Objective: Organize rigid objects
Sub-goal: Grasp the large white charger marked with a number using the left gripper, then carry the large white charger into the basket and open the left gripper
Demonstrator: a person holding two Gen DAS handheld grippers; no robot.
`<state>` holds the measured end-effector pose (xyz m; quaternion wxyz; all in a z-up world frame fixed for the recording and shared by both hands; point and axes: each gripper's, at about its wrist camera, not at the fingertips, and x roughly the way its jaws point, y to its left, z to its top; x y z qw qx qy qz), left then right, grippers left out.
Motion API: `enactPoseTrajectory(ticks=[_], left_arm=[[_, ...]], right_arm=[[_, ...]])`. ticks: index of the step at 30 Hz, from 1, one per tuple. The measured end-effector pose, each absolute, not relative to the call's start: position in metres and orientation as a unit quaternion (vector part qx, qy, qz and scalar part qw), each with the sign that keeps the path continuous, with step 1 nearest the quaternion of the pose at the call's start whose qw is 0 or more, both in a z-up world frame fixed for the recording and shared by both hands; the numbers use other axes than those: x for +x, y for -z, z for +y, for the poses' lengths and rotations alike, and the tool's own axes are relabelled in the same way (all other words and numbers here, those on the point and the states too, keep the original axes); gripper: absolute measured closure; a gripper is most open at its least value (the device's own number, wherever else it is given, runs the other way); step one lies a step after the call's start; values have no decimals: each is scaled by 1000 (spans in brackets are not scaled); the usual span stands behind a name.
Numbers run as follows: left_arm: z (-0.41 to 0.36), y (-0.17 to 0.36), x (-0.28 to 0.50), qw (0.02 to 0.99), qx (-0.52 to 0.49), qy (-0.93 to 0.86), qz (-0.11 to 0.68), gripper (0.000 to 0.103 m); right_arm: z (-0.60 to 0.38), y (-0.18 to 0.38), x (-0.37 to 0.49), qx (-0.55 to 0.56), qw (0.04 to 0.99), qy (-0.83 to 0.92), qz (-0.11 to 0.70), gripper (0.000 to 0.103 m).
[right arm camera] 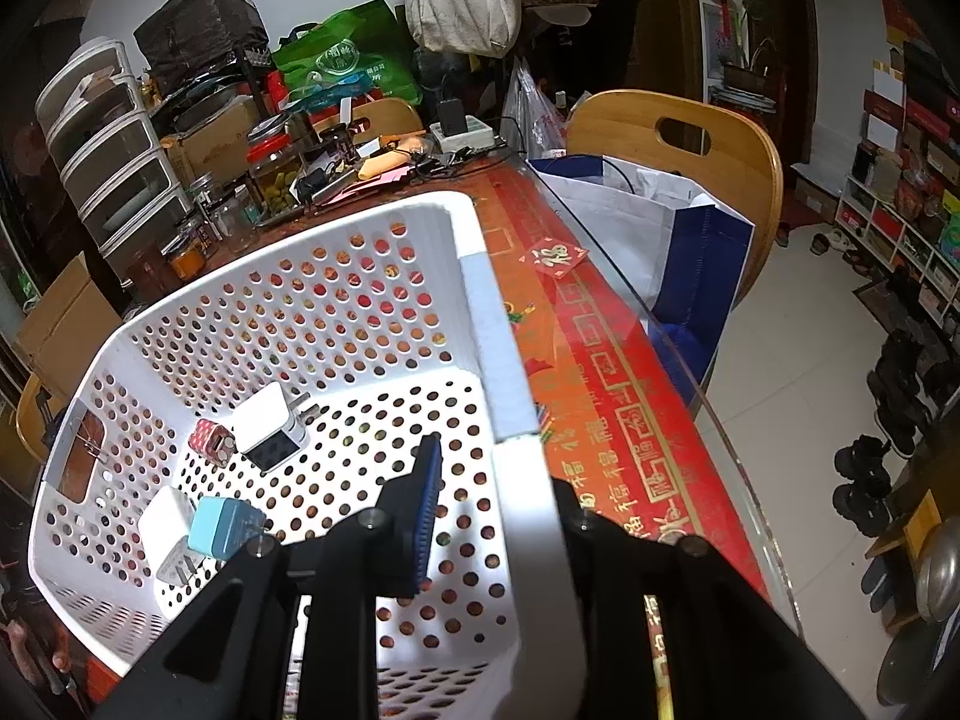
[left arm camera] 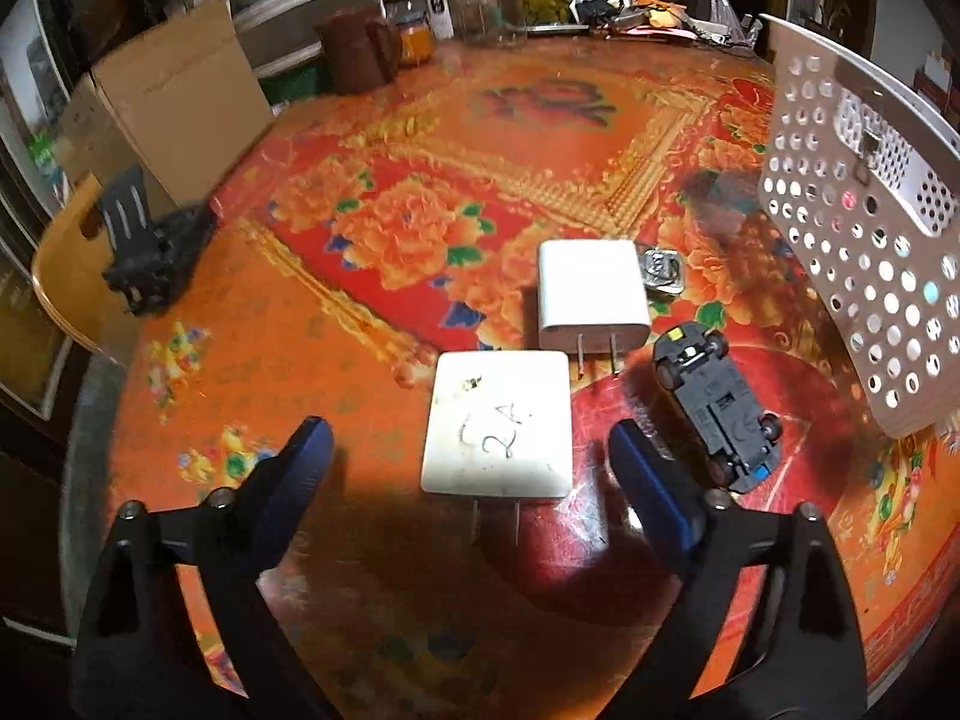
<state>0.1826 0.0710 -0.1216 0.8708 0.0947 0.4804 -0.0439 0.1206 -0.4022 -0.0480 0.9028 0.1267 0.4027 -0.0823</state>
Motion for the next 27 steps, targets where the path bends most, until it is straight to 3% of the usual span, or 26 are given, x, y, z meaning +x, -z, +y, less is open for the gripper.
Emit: enactPoseTrajectory(ticks=[3,6,14,27], left_arm=[[79,123,188,870,60,58,487,30],[81,121,190,866,33,83,492,60],[83,107,175,891,50,28,451,61],[62,17,144,932,100,-5,348,61]], right_arm=[[-401,48,121,123,902,83,405,80],[-401,47,121,123,902,84,405,80],[-400,47,122,122,902,85,406,80],[-400,47,123,120,902,80,406,80]])
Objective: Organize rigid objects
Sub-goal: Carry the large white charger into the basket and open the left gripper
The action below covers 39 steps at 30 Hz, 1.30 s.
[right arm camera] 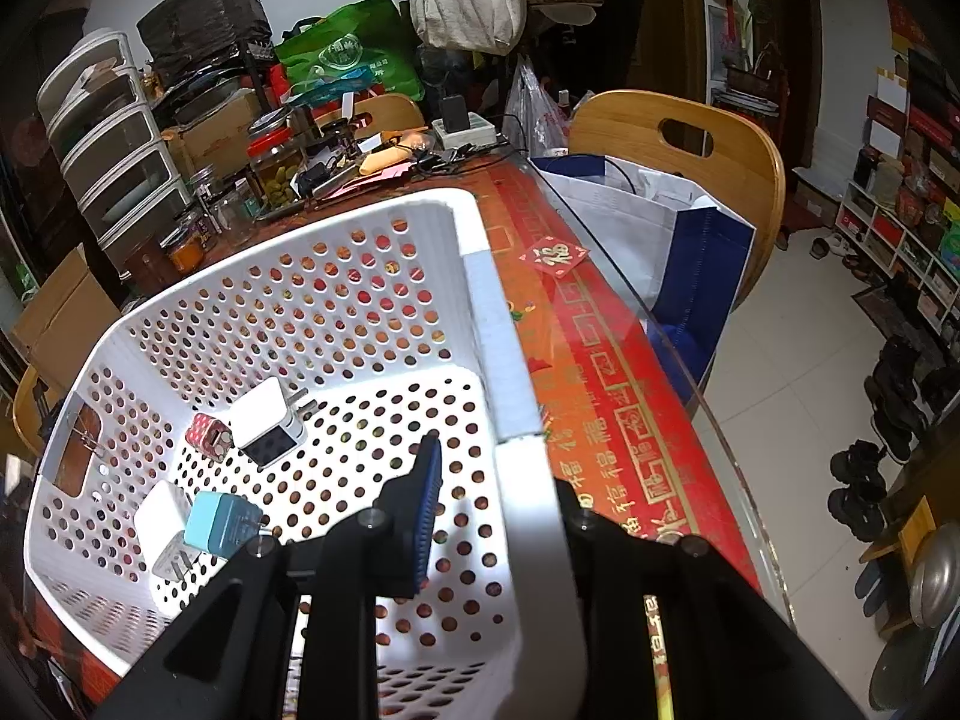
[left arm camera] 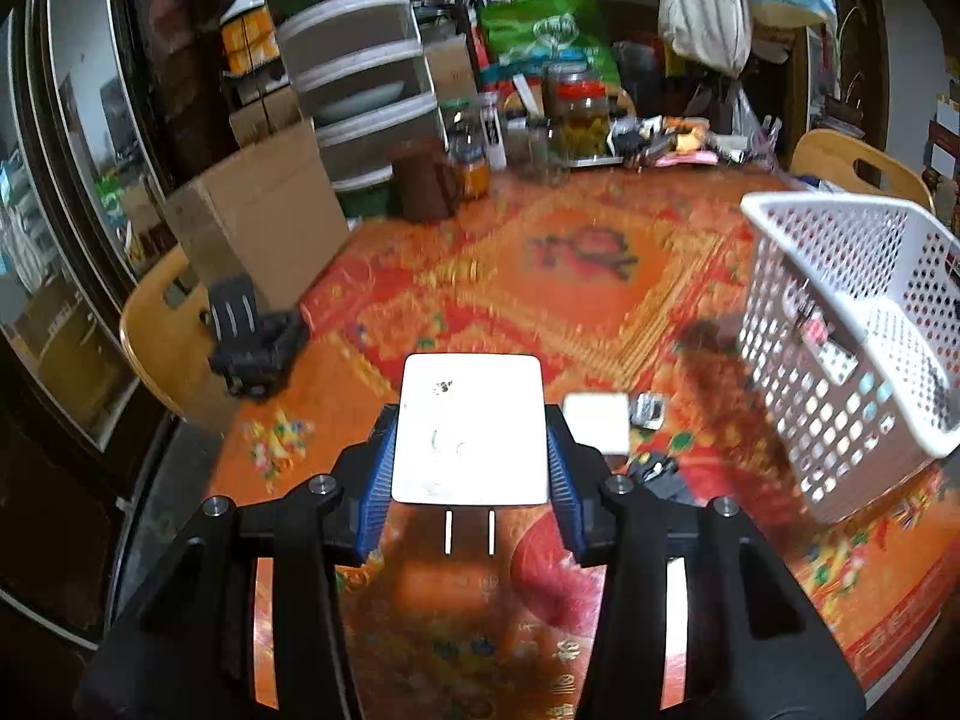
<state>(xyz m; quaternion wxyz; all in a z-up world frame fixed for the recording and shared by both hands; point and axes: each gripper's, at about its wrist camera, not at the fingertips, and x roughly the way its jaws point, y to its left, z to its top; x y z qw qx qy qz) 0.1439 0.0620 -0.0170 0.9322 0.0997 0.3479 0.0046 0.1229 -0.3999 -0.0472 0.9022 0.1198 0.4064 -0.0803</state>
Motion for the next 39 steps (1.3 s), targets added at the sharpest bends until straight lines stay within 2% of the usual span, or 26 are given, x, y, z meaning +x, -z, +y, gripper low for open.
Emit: enactPoseTrajectory(ticks=[8,13,16,21,29,39], left_arm=[[27,-40,140,940,117,39,317,61],[-41,-67,139,935,167,106,296,60],[-82,-70,153,922,187,139,309,60],[-151,-48,193,874,226,189,386,60],[-223,0,221,815,310,206,444,60],[-253,47,215,779,370,208,463,60]], right_arm=[[-399,47,124,120,903,77,405,80],[-400,48,123,121,904,75,403,80],[-400,48,123,122,904,74,403,80],[-400,47,122,123,904,72,403,80],[-400,47,123,126,903,73,404,80],[-400,47,123,127,904,68,402,79]])
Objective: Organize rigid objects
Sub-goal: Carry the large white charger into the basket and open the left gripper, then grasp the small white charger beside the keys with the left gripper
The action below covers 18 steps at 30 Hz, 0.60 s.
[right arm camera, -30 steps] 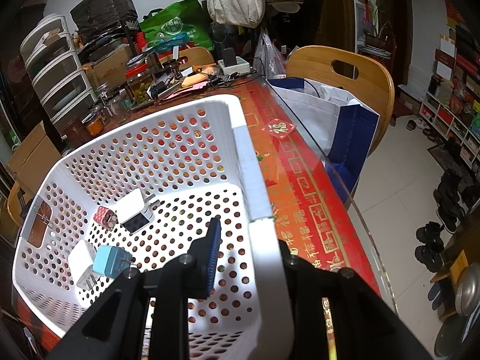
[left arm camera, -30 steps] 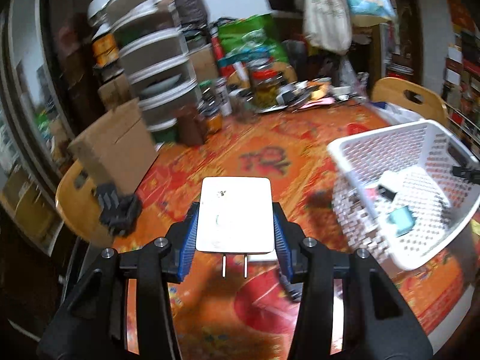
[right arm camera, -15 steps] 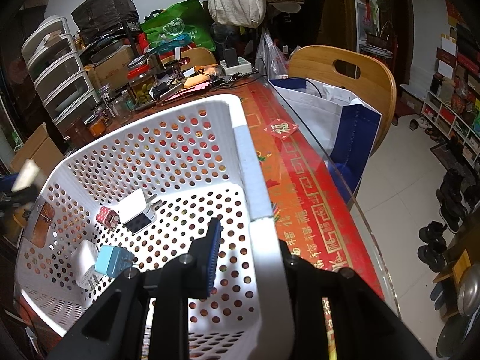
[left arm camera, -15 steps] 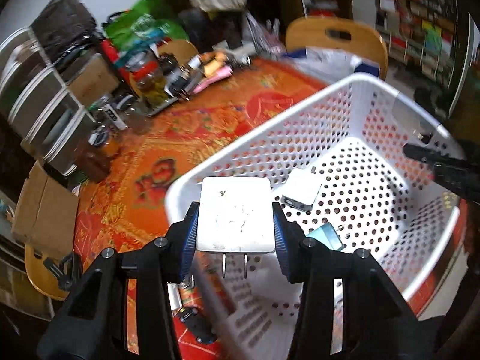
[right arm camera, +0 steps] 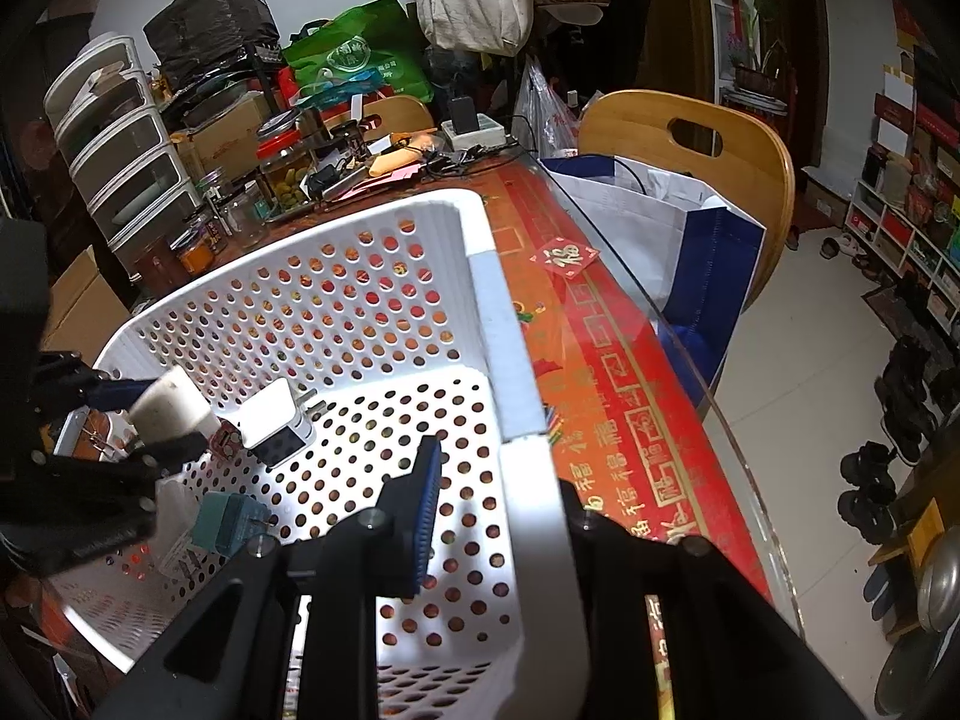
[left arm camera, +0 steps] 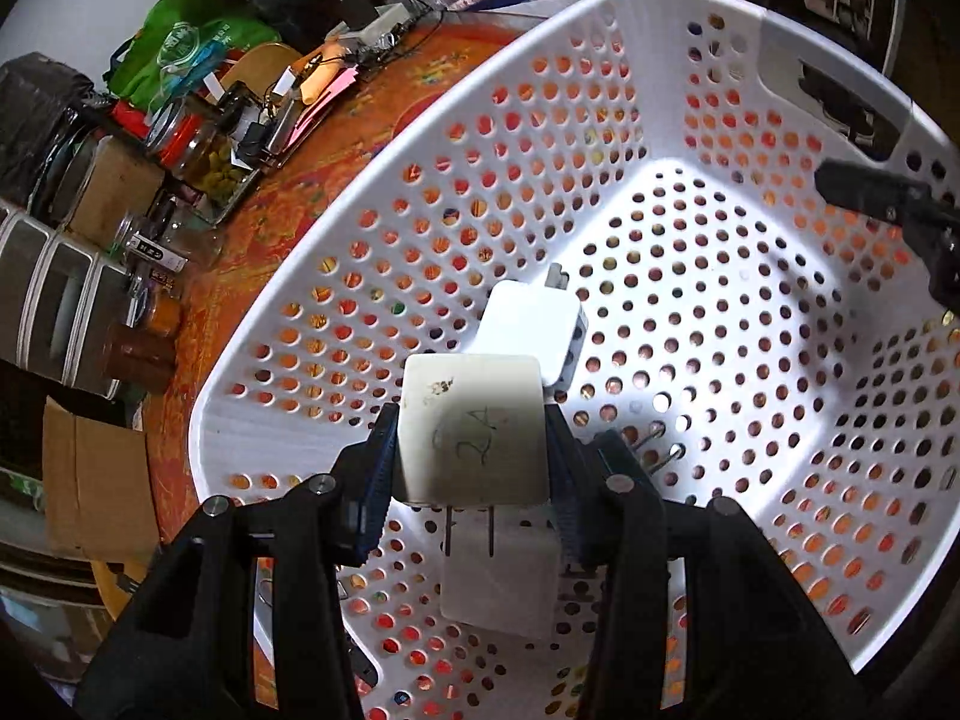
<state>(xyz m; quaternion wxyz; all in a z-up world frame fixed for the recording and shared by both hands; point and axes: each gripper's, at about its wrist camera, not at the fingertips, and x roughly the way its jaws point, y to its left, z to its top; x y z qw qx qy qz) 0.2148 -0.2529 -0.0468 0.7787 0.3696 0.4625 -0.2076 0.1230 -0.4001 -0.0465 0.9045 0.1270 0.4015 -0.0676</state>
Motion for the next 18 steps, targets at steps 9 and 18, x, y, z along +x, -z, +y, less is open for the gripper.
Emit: enactPoseTrajectory(ticks=[9,18], left_arm=[[-260,65,212,751,416,204,470,60],[-259,54,206,775,418,207,425,18]], right_arm=[[-400,47,123,129,905,66,399,78],[-400,47,123,129,905,67,400,78]])
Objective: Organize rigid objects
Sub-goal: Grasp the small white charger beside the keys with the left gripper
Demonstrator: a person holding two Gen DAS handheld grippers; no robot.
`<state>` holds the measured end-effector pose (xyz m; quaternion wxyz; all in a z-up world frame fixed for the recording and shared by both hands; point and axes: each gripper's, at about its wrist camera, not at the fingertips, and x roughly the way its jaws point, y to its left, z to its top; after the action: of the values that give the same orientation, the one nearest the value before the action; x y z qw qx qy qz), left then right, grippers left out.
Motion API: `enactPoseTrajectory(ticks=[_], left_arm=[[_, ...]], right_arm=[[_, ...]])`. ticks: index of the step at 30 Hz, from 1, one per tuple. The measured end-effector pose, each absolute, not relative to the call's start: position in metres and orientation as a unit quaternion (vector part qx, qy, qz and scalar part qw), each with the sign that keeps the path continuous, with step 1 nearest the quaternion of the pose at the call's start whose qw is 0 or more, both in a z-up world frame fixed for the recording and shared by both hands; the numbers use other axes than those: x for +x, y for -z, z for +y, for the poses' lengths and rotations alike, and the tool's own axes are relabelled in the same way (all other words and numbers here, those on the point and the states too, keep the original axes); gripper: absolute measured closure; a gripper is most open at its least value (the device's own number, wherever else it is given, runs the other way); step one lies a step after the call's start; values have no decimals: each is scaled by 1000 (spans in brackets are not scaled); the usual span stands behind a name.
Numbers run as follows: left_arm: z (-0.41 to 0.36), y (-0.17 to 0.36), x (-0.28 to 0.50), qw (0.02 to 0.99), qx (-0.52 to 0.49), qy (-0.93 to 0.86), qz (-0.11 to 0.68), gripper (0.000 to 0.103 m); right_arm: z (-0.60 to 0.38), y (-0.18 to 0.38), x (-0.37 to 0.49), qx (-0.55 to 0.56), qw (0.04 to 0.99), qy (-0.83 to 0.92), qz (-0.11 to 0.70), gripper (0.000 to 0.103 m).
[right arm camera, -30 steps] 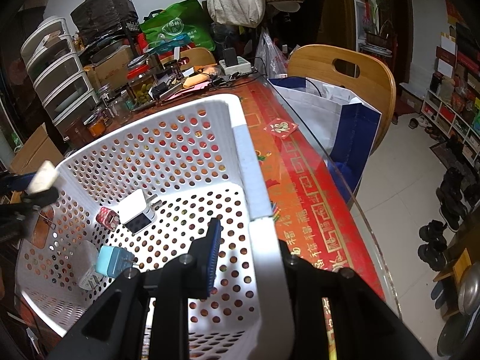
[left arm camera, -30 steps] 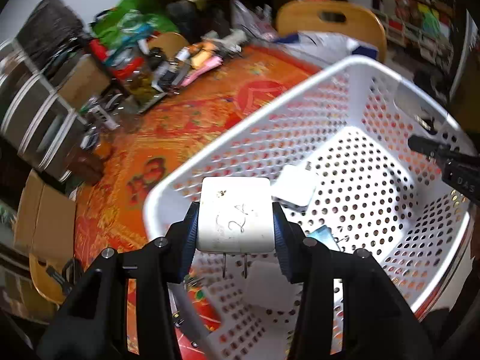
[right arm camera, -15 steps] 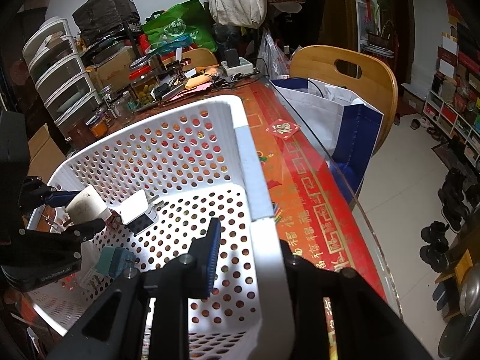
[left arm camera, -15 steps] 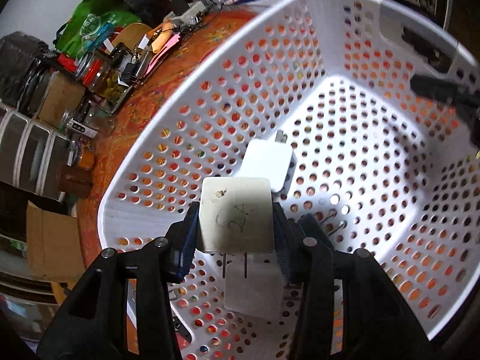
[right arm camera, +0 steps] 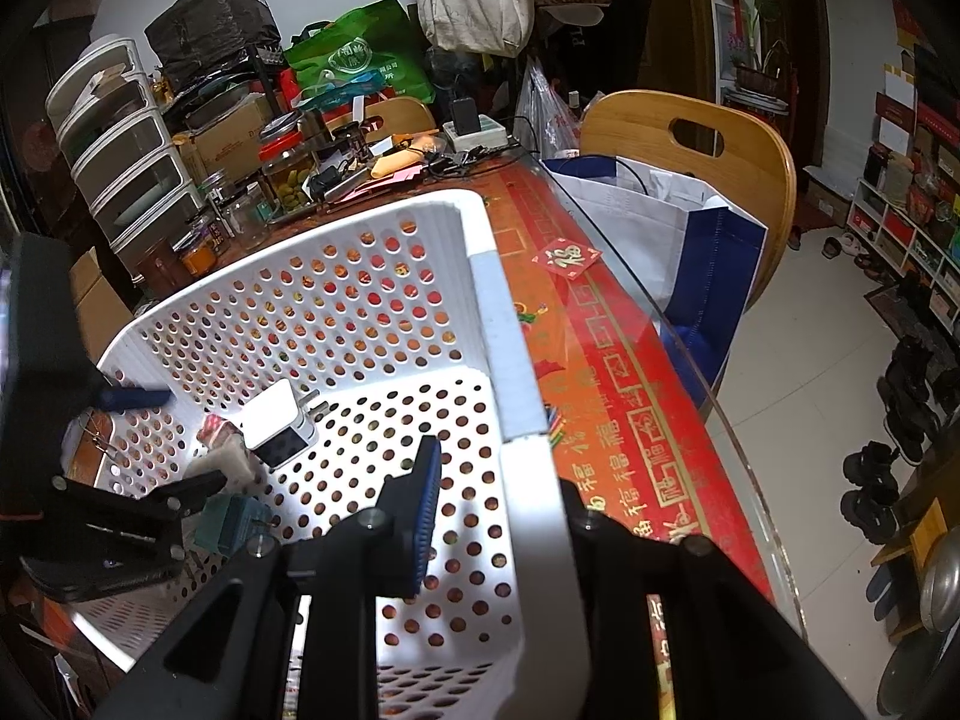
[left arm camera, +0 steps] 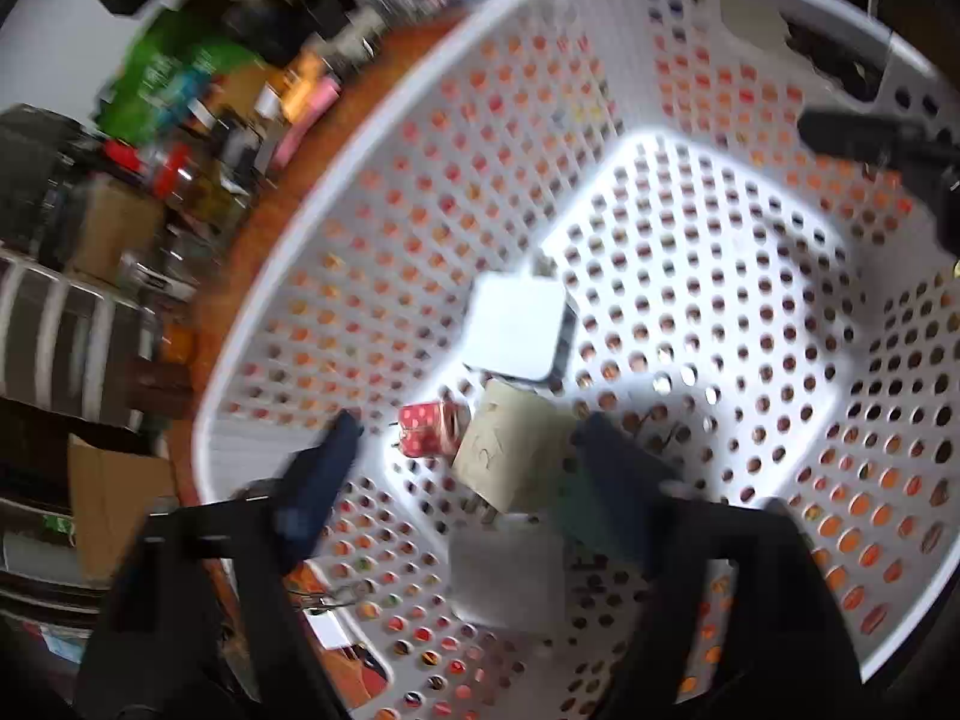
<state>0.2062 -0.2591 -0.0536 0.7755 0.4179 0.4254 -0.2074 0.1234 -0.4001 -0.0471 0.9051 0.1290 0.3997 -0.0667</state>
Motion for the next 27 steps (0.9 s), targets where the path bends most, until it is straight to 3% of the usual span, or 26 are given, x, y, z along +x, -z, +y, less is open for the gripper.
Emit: enactPoseTrajectory(ticks=[3,6,9,11,16,21,27], left_arm=[[-243,29,195,813,393,196,382,18],[-189,-21,176,862,298,214,350,18],[-118,-58,163,905,225,181,311,0],[-66,-61,159,923,197,132,303,0],[15,3,198,898,143,76,409,0],[39,70,227,869,114,65,477,1],[41,104,248,853,79,75,510,15]], right_arm=[[-401,49,123,130,905,67,400,78],[-401,49,123,130,905,67,401,78],[-400,50,122,130,905,66,401,78],[-400,50,122,129,905,66,401,78],[-399,50,121,126,906,65,399,78],[-400,49,123,128,905,66,400,78],[-401,50,122,125,904,73,402,78]])
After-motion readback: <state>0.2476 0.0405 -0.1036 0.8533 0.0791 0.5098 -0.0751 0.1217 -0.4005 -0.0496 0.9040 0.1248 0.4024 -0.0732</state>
